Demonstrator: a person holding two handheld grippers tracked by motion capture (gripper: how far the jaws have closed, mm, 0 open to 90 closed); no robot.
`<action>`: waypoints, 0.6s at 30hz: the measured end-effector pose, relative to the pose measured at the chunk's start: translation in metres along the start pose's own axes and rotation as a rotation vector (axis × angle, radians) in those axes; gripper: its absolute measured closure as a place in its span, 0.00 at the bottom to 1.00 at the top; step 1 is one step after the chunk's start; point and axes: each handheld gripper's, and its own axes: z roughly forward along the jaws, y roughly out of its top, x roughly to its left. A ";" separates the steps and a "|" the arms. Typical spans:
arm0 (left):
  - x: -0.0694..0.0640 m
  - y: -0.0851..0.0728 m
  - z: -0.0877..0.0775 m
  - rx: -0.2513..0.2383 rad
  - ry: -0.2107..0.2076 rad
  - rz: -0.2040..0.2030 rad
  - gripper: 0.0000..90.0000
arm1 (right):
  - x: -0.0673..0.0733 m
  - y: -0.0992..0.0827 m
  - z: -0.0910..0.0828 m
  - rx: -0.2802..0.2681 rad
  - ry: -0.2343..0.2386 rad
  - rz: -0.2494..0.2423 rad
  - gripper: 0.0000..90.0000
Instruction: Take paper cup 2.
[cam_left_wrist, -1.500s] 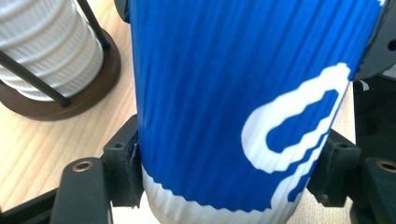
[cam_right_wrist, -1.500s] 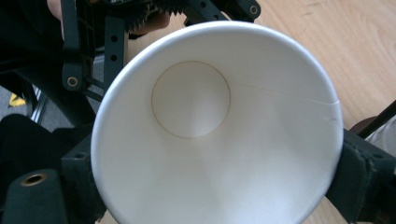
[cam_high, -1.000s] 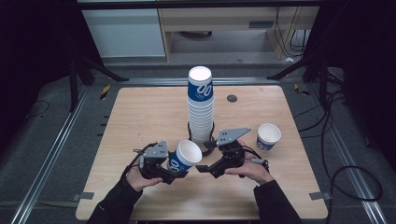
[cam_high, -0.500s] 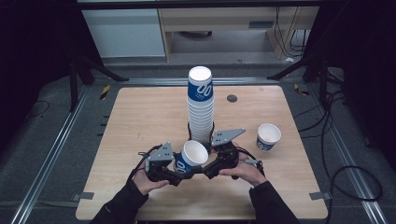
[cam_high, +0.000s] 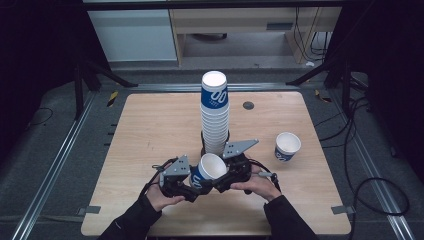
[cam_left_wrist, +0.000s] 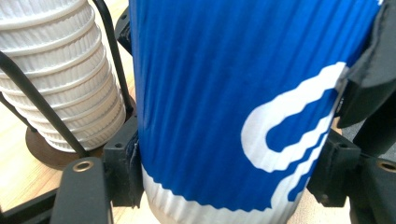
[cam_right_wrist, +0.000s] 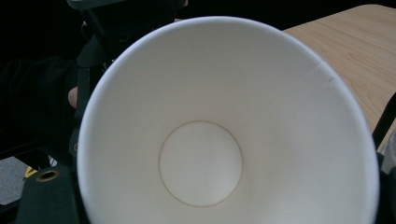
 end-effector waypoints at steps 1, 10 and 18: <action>0.000 0.000 0.000 0.002 -0.001 0.000 0.30 | 0.000 0.000 0.000 -0.002 0.000 0.001 0.19; 0.001 -0.001 -0.002 0.006 0.006 0.000 0.26 | 0.003 0.001 -0.003 -0.010 -0.013 -0.028 0.20; 0.007 -0.004 -0.010 0.021 0.028 -0.013 0.21 | 0.000 0.006 -0.026 -0.047 -0.084 -0.044 0.20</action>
